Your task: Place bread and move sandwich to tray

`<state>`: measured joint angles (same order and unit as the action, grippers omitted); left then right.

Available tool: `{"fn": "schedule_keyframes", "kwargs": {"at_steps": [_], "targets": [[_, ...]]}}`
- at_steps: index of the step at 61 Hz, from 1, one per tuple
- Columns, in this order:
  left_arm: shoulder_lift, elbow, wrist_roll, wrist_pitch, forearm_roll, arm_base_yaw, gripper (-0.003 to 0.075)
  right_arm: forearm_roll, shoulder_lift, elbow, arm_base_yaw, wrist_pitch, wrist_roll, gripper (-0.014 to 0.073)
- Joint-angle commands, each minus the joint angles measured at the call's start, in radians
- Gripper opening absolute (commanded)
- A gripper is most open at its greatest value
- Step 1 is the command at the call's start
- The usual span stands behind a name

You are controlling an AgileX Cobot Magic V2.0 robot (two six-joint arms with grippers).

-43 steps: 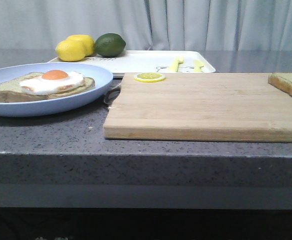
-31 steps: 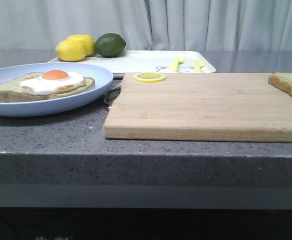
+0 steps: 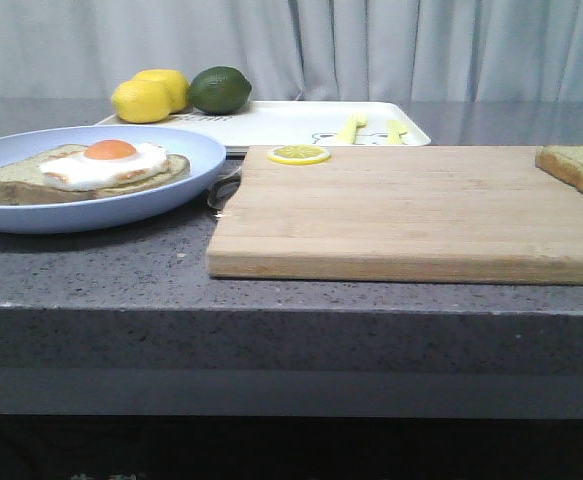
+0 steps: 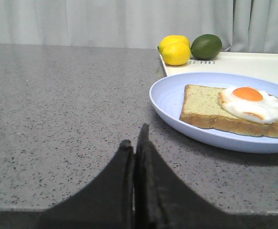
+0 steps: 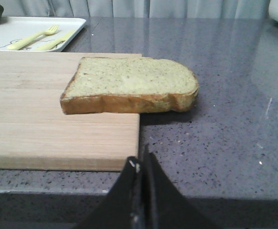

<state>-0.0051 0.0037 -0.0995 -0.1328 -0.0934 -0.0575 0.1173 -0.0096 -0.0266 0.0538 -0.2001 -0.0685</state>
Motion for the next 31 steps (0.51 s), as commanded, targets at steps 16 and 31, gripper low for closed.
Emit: {"fn": "schedule_keyframes", "kwargs": {"at_steps": [16,31], "targets": [[-0.003,0.011,0.008,0.089,-0.003,0.004,-0.0019,-0.007,-0.020,0.003,0.006,0.078,-0.002,-0.0085],[-0.003,0.011,0.008,0.089,-0.003,0.004,-0.0019,-0.007,-0.020,0.003,0.006,0.101,-0.002,-0.0085]]}}
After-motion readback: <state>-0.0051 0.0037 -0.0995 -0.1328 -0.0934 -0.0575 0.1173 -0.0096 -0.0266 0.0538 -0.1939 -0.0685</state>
